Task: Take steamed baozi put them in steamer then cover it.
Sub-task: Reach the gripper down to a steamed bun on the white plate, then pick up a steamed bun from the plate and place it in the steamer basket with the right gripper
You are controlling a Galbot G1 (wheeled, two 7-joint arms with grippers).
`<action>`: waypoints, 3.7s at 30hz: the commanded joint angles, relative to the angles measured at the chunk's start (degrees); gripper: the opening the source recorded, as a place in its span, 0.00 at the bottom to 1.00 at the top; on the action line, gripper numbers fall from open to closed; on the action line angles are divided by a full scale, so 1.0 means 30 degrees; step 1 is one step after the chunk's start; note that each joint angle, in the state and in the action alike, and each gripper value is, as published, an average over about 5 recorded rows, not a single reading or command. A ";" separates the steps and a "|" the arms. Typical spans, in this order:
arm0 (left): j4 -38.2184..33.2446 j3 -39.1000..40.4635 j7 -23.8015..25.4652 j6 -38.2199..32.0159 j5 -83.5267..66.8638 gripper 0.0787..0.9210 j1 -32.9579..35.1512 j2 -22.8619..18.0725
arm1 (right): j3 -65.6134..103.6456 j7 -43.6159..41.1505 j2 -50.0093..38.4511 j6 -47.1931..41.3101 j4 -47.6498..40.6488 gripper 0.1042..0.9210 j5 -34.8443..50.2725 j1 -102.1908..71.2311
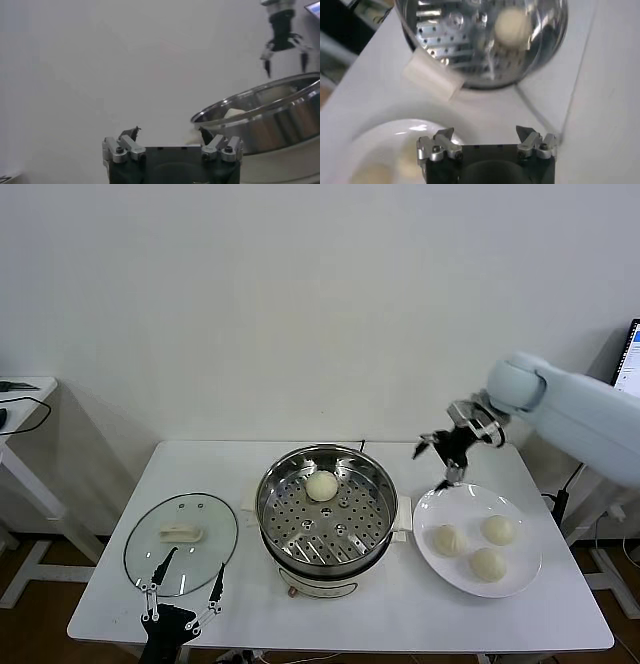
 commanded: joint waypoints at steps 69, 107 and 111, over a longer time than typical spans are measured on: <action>0.0642 0.0315 -0.0264 -0.0287 0.0375 0.88 -0.0283 0.0051 | -0.6834 -0.0236 1.1601 -0.4305 0.4094 0.67 0.4478 0.8788; 0.0823 0.0047 -0.0343 -0.0350 0.0340 0.88 -0.0309 -0.0009 | -0.7051 0.3472 1.4385 -0.5948 0.1933 0.68 0.4328 0.5260; 0.0829 -0.0030 -0.0350 -0.0353 0.0334 0.88 -0.0287 -0.0004 | -0.6872 0.3719 1.4296 -0.5935 0.1921 0.72 0.4389 0.5068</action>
